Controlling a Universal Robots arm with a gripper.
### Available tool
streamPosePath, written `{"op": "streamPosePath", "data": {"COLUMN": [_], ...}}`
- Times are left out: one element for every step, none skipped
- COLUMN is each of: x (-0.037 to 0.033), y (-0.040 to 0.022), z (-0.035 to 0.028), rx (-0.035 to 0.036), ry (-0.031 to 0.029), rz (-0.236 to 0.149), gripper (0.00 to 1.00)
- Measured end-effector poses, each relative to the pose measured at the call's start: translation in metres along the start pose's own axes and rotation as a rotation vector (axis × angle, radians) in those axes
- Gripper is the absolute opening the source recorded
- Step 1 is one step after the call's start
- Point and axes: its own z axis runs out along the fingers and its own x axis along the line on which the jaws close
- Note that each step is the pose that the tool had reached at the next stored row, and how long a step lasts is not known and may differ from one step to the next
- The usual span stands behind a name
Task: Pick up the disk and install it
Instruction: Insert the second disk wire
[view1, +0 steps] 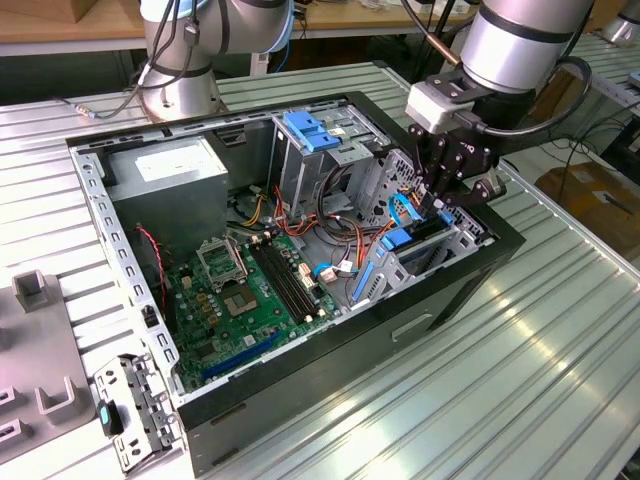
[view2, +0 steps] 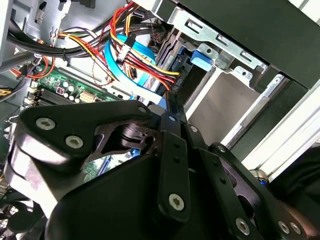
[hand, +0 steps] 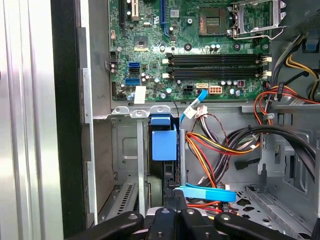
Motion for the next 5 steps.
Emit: {"op": "streamPosePath", "data": {"x": [0.0000,0.0000,0.0000,0.0000,0.0000], "y": [0.0000,0.0000,0.0000,0.0000,0.0000], "z": [0.0000,0.0000,-0.0002,-0.0002,-0.0002], "rx": [0.0000,0.0000,0.0000,0.0000,0.0000], "ry": [0.0000,-0.0001,-0.0001,-0.0001,0.0000], "rz": [0.000,0.000,0.000,0.000,0.000], "gripper": [0.11,0.11,0.11,0.11,0.11]}}
